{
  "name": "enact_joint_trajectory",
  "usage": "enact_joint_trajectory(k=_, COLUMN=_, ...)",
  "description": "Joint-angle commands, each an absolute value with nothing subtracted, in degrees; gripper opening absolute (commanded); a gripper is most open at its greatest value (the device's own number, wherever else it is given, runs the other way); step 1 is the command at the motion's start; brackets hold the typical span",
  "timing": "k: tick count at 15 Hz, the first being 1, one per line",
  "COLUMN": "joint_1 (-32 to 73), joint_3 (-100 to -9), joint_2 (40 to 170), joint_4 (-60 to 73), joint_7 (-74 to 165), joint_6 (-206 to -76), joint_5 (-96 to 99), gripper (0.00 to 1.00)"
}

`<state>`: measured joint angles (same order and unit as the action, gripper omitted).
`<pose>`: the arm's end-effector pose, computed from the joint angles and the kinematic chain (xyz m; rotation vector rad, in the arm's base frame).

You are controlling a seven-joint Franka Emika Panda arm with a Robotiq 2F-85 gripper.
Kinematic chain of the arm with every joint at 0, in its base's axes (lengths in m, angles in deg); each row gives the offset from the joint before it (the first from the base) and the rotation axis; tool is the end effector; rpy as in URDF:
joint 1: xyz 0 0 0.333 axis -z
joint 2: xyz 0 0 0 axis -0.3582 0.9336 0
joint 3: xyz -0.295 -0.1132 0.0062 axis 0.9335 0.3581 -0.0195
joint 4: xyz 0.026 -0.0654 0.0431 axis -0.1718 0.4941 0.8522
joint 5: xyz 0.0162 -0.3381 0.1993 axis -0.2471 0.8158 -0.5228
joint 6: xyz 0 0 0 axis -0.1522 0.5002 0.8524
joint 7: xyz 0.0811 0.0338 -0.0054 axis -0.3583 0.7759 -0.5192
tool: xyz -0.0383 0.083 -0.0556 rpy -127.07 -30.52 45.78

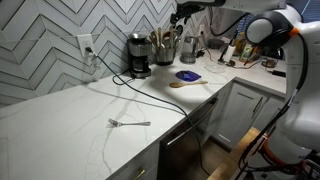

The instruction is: Move the kitchen tong forward and then put it in the cutlery holder.

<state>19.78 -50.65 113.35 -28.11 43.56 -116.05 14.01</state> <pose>0.6972 -0.0722 0.6702 2.7301 -0.1568 0.6518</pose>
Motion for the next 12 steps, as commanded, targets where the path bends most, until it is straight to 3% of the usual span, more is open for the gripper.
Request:
enact_joint_trajectory(k=1, joint_1=20.1, joint_3=-52.0, joint_2=106.8, joint_4=-21.8, joint_7=40.3, joint_6=-109.2, joint_5=11.0, gripper=1.0)
enact_joint_trajectory(k=6, joint_1=21.0, joint_3=-52.1, joint_2=99.9, joint_4=-14.8, joint_7=40.8, joint_6=-104.1, joint_5=4.9, gripper=1.0)
enact_joint_trajectory(k=7, joint_1=20.3, joint_3=-51.6, joint_2=104.7, joint_4=-21.0, joint_7=41.1, joint_6=-105.1, joint_5=7.5, gripper=1.0)
enact_joint_trajectory(k=12, joint_1=20.2, joint_3=-51.6, joint_2=104.4, joint_4=-20.8, joint_7=41.1, joint_6=-105.1, joint_5=7.4, gripper=1.0)
